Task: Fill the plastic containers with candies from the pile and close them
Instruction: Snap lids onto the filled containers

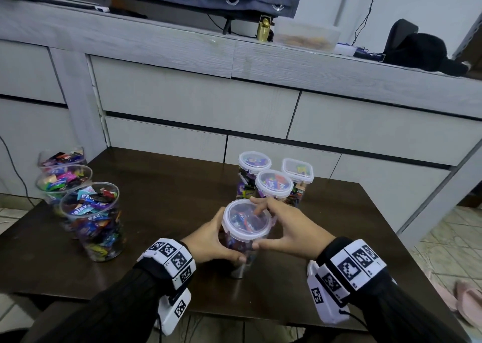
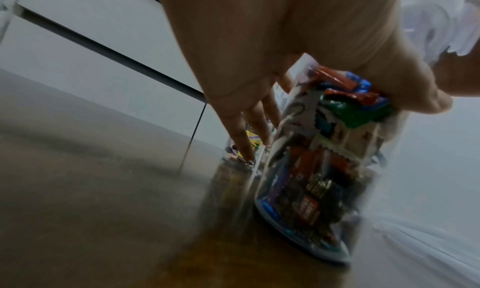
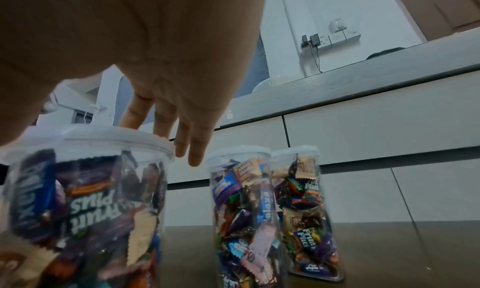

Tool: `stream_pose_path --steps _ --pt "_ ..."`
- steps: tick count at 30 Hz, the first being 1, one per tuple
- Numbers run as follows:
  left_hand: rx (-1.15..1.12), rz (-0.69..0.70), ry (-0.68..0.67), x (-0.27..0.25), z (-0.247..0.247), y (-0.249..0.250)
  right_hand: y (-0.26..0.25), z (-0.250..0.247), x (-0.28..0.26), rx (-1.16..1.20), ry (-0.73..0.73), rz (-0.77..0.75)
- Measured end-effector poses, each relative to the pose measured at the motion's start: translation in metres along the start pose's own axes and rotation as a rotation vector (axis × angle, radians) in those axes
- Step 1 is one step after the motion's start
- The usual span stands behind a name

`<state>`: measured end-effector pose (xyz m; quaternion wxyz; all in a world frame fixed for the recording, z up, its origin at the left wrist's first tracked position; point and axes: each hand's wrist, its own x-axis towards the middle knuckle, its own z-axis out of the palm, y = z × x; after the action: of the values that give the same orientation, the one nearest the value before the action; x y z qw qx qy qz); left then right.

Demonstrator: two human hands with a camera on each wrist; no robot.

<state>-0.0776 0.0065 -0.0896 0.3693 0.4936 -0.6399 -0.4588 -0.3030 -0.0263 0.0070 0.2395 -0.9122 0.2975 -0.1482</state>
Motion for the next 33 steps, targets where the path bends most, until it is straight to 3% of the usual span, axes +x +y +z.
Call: stream_pose_path --steps 5,15,19,22,29,33 --pt "0.028 0.014 -0.02 0.004 -0.007 0.002 0.002 0.004 0.001 -0.127 0.05 -0.009" --pt "-0.033 0.088 0.087 0.003 0.017 -0.001 -0.014 0.013 0.003 -0.201 0.131 0.061" --pt "0.006 0.096 0.049 0.003 0.019 0.0 -0.024 0.026 0.002 -0.454 0.079 0.042" --pt "0.121 0.024 -0.028 0.003 0.013 -0.002 -0.025 0.028 -0.006 -0.519 0.115 0.081" --pt "0.807 -0.308 -0.029 -0.002 -0.001 -0.013 0.002 0.007 -0.033 -0.588 0.171 0.352" --pt "0.908 -0.433 -0.13 0.0 0.005 -0.015 0.03 -0.011 -0.035 -0.61 0.227 0.553"
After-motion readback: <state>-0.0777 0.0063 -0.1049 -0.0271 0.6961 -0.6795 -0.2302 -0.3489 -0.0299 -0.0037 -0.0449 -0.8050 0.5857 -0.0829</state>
